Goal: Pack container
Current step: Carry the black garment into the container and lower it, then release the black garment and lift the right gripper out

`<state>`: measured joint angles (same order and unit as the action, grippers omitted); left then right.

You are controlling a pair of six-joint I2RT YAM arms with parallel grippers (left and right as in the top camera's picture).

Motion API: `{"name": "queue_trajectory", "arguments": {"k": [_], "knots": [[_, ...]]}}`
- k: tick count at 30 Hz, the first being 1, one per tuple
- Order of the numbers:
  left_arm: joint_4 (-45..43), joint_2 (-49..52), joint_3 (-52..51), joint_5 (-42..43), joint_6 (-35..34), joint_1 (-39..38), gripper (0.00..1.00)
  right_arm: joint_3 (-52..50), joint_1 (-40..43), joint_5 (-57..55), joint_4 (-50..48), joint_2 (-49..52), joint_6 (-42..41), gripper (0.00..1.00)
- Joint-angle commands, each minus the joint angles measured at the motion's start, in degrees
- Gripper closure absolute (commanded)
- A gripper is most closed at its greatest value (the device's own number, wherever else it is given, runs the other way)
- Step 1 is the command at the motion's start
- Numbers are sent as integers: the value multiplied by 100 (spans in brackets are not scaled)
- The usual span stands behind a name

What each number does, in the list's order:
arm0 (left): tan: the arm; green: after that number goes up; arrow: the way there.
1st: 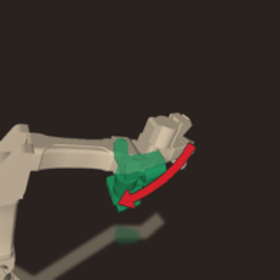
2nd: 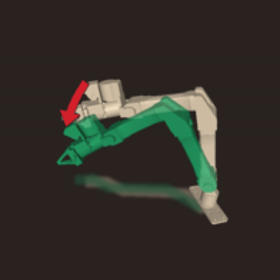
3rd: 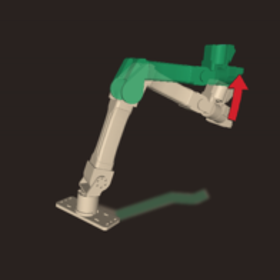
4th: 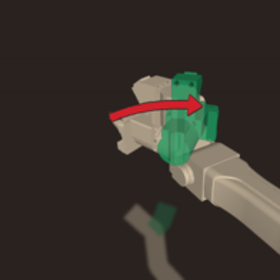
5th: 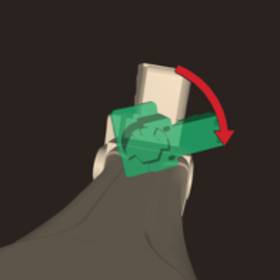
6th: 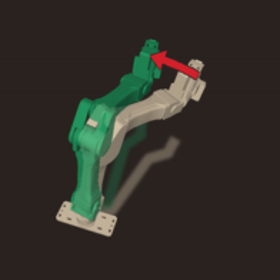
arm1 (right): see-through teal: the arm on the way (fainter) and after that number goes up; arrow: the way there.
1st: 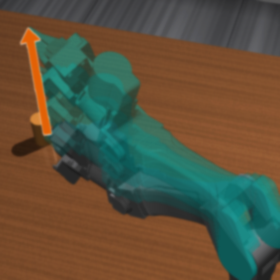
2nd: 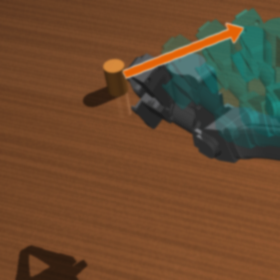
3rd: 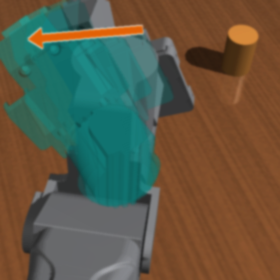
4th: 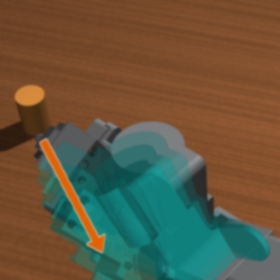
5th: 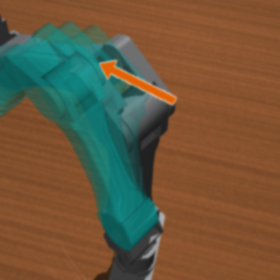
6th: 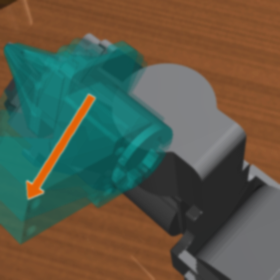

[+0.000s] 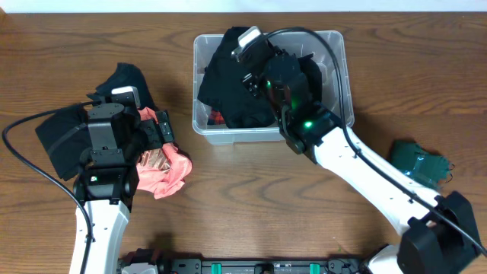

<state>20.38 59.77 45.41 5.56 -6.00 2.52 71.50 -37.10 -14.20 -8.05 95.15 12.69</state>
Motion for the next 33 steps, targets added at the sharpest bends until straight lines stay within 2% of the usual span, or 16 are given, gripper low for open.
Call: {"name": "queue_trajectory", "arguments": {"k": [1, 9, 12, 15, 18, 21, 25, 27, 33], "knots": [[-11, 9, 133, -92, 9, -2, 2, 48, 96, 605, -201, 492, -669, 92], [11, 9, 133, -90, 9, -2, 2, 48, 109, 887, -1572, 1823, -667, 99], [20, 9, 133, -90, 7, -2, 2, 48, 109, 887, -1617, 2317, -669, 99], [20, 9, 133, -90, 7, -2, 2, 48, 105, 988, -1156, 2671, -667, 99], [20, 9, 133, -90, 9, -2, 2, 48, 103, 1443, -387, 2664, -667, 99], [9, 9, 133, -92, 9, -2, 2, 48, 107, 1598, -114, 2531, -662, 99], [9, 9, 133, -92, 9, -2, 2, 50, 197, 1150, -433, 2402, -577, 99], [11, 9, 133, -92, 9, -2, 2, 50, 245, 907, -638, 2339, -570, 95], [11, 9, 133, -92, 9, -2, 2, 72, 275, 472, -1381, 1742, -131, 98]]}}
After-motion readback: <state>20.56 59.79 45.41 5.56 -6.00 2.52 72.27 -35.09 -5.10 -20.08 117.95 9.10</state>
